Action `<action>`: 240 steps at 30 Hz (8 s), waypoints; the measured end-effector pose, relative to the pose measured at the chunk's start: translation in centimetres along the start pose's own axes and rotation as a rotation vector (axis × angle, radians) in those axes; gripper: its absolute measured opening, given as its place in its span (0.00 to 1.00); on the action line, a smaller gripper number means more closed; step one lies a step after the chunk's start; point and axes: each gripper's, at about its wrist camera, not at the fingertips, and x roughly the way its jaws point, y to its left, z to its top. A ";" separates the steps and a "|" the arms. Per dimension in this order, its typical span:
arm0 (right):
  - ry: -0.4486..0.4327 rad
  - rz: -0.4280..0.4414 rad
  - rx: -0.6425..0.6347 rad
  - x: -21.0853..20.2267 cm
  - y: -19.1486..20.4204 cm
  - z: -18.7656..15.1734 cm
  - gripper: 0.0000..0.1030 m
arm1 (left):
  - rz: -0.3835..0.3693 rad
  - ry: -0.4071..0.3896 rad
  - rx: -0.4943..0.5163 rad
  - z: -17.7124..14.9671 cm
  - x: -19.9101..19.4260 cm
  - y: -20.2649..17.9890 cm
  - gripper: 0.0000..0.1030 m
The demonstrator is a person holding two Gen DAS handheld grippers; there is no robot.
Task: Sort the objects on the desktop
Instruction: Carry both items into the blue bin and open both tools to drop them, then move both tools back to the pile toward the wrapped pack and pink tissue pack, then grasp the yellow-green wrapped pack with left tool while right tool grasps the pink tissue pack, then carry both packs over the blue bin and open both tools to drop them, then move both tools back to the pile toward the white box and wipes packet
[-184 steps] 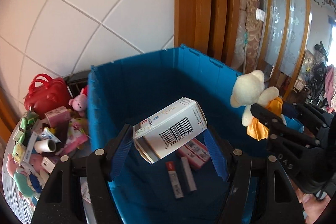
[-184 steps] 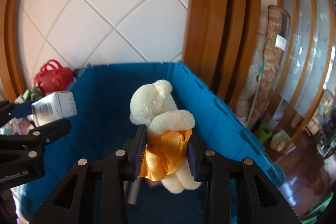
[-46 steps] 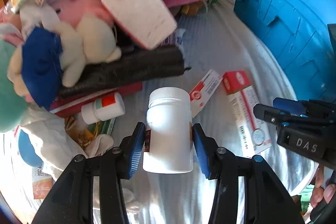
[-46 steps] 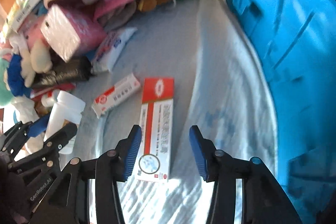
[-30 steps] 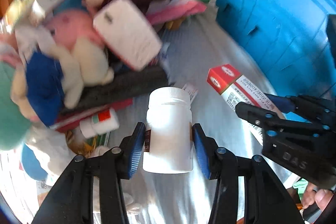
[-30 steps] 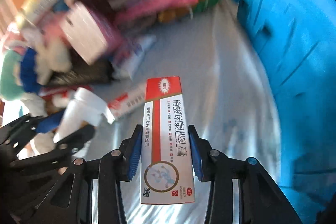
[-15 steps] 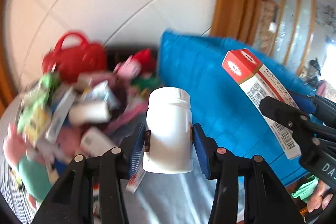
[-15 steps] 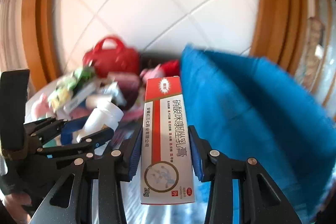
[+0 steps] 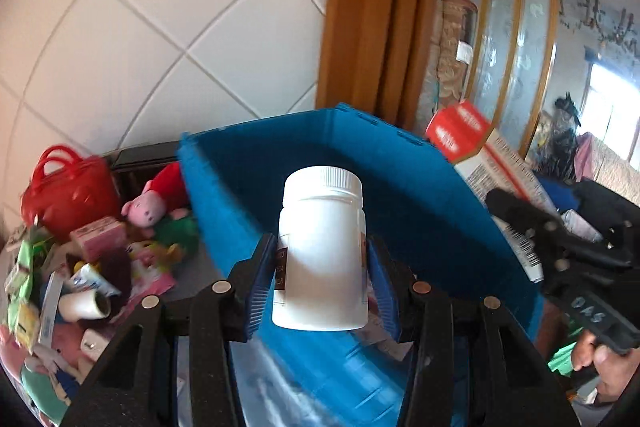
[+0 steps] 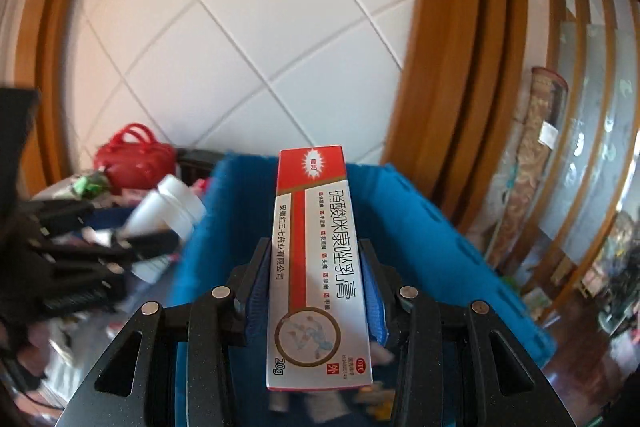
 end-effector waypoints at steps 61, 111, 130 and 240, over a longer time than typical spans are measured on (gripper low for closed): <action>0.148 0.199 0.056 4.4 -11.4 -2.5 1.00 | 0.234 -0.023 0.070 -0.7 -0.4 -5.8 0.74; 0.538 0.450 0.032 23.5 35.7 -7.0 1.00 | 0.500 0.253 -0.272 -15.3 1.3 44.3 0.74; 0.522 0.543 -0.070 23.9 40.3 -9.6 0.49 | 0.422 0.209 -0.239 -16.3 -2.2 39.0 0.11; 0.128 -0.163 0.133 4.3 -1.5 -2.4 1.00 | 0.233 -0.045 0.059 -3.3 -0.9 3.0 0.78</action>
